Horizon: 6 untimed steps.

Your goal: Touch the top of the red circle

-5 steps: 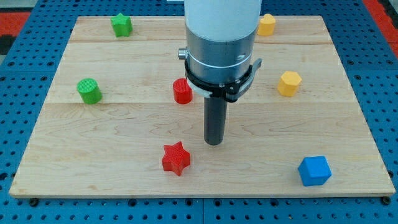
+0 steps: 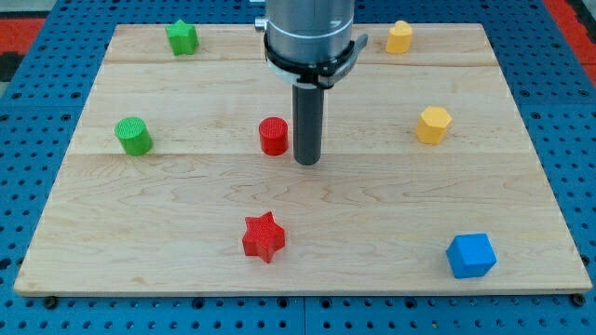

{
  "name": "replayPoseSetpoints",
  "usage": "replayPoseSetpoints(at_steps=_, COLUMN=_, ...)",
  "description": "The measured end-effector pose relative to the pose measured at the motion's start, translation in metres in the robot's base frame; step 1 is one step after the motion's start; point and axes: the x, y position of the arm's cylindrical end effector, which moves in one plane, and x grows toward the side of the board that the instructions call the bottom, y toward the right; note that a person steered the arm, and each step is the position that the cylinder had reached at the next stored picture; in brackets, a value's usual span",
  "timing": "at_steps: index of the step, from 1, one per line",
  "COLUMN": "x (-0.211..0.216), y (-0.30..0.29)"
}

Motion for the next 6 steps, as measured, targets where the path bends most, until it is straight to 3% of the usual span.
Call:
replayPoseSetpoints(at_steps=4, x=-0.068, y=-0.002)
replayPoseSetpoints(at_steps=6, x=-0.065, y=-0.010)
